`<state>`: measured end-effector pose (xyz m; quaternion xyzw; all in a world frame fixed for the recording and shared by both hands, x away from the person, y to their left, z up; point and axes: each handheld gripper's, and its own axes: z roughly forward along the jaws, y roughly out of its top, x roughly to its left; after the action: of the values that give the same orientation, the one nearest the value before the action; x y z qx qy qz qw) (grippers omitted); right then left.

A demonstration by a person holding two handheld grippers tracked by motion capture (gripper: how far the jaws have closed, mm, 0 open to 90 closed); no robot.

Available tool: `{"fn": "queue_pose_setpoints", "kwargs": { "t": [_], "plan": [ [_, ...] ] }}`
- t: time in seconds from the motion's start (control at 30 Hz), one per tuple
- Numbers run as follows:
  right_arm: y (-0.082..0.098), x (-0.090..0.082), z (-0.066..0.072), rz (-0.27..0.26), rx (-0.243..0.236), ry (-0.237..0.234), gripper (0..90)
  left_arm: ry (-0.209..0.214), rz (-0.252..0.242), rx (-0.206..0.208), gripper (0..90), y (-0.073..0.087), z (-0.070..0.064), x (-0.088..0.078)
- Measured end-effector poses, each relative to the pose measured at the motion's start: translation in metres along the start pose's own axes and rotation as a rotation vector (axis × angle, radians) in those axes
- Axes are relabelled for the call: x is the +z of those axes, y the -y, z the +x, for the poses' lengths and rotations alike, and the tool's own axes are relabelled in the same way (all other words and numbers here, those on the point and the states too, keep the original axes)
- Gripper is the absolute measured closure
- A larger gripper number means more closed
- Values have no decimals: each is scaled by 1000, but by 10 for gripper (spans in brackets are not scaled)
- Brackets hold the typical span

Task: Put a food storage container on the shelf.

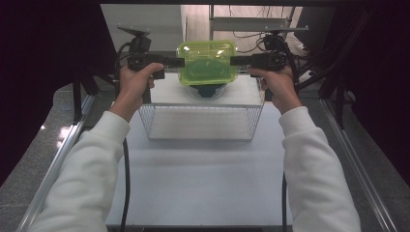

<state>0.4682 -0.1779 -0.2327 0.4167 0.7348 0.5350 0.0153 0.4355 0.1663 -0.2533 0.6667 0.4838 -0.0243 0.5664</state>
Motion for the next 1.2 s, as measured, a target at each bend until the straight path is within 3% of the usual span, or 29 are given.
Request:
{"fn": "queue_pose_setpoints", "kwargs": {
  "t": [0.27, 0.57, 0.8, 0.9, 1.0, 1.1, 1.2],
  "plan": [
    [-2, 11, -13, 35, 60, 1, 787, -8, 19, -31, 791, -3, 12, 9],
    [-8, 24, -28, 35, 156, -11, 765, 35, -1, -142, 790, -11, 32, 17],
    [-8, 38, -45, 30, 278, -38, 716, 72, -15, -248, 749, -15, 52, 29],
    [-7, 40, -48, 23, 297, -54, 701, 90, -23, -255, 741, -13, 57, 30],
    [-6, 40, -49, 20, 300, -59, 679, 74, -27, -236, 711, -12, 56, 32],
    [-4, 41, -48, -1, 290, -33, 519, 51, -62, -225, 550, -12, 53, 32],
    [-2, 38, -47, -48, 272, -38, 376, 14, -99, -184, 409, -12, 49, 29]
  ]
}}
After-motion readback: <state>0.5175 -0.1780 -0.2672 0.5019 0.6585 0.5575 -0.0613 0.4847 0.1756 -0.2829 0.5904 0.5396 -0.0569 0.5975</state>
